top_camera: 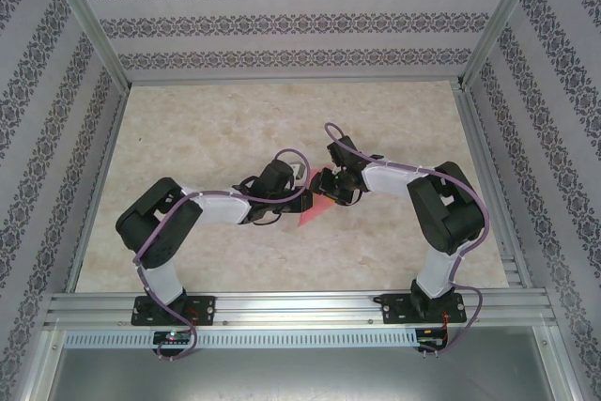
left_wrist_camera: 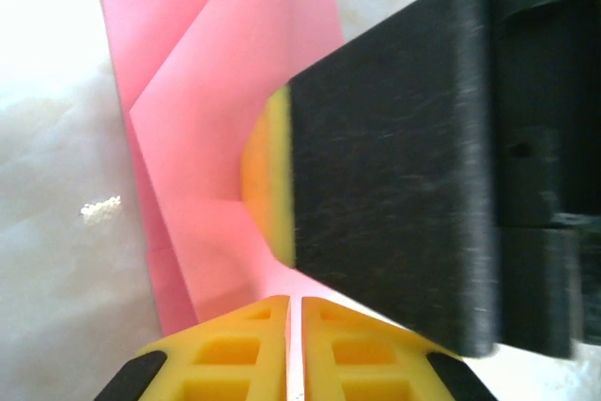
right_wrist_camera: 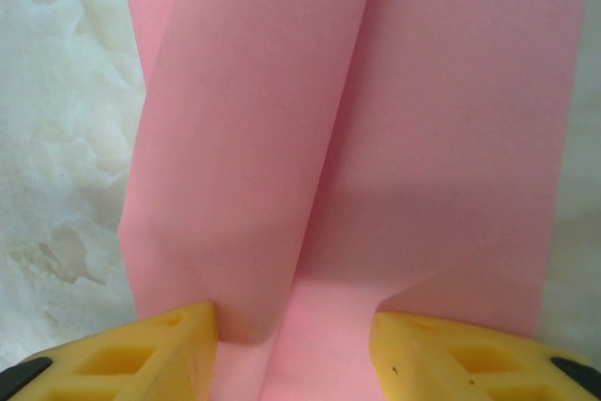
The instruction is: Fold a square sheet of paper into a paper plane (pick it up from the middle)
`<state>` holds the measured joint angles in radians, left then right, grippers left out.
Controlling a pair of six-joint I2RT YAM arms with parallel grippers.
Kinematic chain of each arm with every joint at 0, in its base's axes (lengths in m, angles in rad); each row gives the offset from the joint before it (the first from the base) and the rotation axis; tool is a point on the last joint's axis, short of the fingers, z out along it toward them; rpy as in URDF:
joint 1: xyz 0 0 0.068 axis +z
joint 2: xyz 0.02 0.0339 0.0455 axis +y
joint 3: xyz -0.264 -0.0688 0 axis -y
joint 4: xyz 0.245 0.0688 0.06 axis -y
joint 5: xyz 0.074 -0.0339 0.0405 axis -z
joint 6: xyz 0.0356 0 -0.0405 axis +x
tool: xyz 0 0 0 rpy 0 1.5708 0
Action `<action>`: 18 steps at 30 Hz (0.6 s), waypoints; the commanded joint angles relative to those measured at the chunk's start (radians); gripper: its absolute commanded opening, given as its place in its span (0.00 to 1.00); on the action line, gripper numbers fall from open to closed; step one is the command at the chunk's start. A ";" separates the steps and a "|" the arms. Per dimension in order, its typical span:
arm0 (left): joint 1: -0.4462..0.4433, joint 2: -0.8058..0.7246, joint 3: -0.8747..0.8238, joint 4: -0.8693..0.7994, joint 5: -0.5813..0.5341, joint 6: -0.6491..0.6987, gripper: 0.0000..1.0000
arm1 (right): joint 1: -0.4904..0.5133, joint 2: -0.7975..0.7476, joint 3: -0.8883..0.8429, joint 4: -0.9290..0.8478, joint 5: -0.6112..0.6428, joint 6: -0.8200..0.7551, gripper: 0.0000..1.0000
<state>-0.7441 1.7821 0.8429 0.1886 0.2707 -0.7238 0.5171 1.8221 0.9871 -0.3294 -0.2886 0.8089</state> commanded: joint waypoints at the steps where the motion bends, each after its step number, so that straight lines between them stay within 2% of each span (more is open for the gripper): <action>1: 0.017 0.021 0.024 -0.024 -0.022 0.005 0.11 | 0.011 0.152 -0.080 -0.114 0.141 -0.014 0.51; 18: 0.020 0.052 0.031 -0.027 -0.025 0.006 0.11 | 0.011 0.167 -0.079 -0.112 0.140 -0.016 0.48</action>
<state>-0.7349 1.8206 0.8520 0.1802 0.2554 -0.7238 0.5171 1.8259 0.9890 -0.3332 -0.2882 0.8089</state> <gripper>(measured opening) 0.107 0.480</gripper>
